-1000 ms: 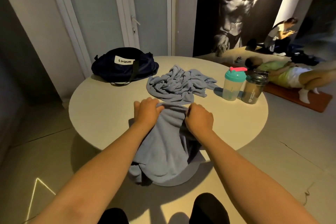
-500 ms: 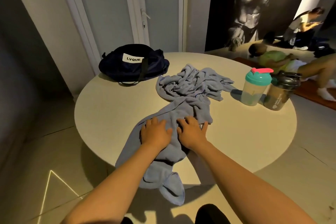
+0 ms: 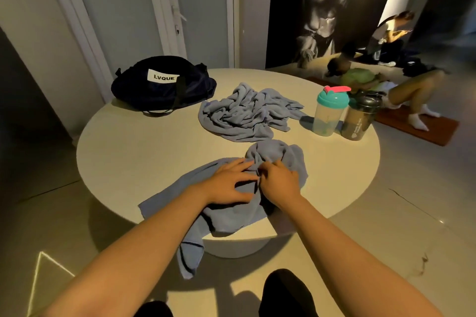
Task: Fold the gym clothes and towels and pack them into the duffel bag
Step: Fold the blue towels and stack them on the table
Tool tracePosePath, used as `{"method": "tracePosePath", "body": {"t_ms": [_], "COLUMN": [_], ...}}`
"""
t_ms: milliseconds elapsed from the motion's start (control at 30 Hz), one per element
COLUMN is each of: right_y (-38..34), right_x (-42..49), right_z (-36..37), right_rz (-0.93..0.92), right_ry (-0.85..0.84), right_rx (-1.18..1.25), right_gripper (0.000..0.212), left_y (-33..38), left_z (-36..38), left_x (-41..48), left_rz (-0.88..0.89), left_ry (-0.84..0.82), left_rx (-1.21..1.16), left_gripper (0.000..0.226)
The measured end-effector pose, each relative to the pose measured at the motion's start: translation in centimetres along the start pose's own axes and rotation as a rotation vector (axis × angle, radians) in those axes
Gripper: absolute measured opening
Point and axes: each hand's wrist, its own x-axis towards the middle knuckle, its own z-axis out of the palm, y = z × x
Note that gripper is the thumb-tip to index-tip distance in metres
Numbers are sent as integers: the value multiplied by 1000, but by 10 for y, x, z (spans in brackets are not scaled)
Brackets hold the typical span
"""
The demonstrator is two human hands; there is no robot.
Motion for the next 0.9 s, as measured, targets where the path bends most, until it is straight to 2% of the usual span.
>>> {"method": "tracePosePath", "body": {"t_ms": [67,100,133,200,267,333,367,433,500,567,633,700,767,833,900], "right_y": [10,14,16,13,9,4,0,-4,1,6,0,-13,-26,-38,-48], "right_x": [-9,-12,-14,-15,-14,-15,-17,-19,-18,-17,-17,-17,-18,-20,-18], "right_z": [0,-3,-7,-20,-22,-15,-12,-5,0,2,-1,-2,6,16,27], "right_rz": [88,171,261,399,345,104,14,-6,81,201,269,225,57,-83,-101], "right_ry": [-95,-146,-203,-300,-271,-119,-112,-198,-250,-325,-371,-293,-115,-63,-147], "right_rx": [-67,-110,-150,-224,-250,-128,0,155,69,-95,-196,-199,-131,-24,25], "right_gripper": [31,37,44,55,46,35,35,38,41,48,53,54,46,37,36], "left_y": [2,2,3,9,19,29,33,34,22,2,-14,-13,-4,3,3], "left_z": [8,12,14,15,12,10,9,7,-1,-9,-12,-9,-1,7,10], "left_x": [-2,-3,-5,-8,-8,-5,-4,-4,-9,-17,-28,-36,-42,-47,-52], "left_rz": [0,-70,-175,-384,-484,-465,-442,-398,-404,-482,-569,-549,-494,-539,-613], "left_ry": [292,431,500,433,283,114,35,-79,-119,-62,103,303,427,400,288], "left_rx": [-40,53,154,266,319,318,290,219,216,256,305,418,476,368,309], "left_gripper": [29,22,21,30,44,56,60,64,69,75,75,60,44,44,52]}}
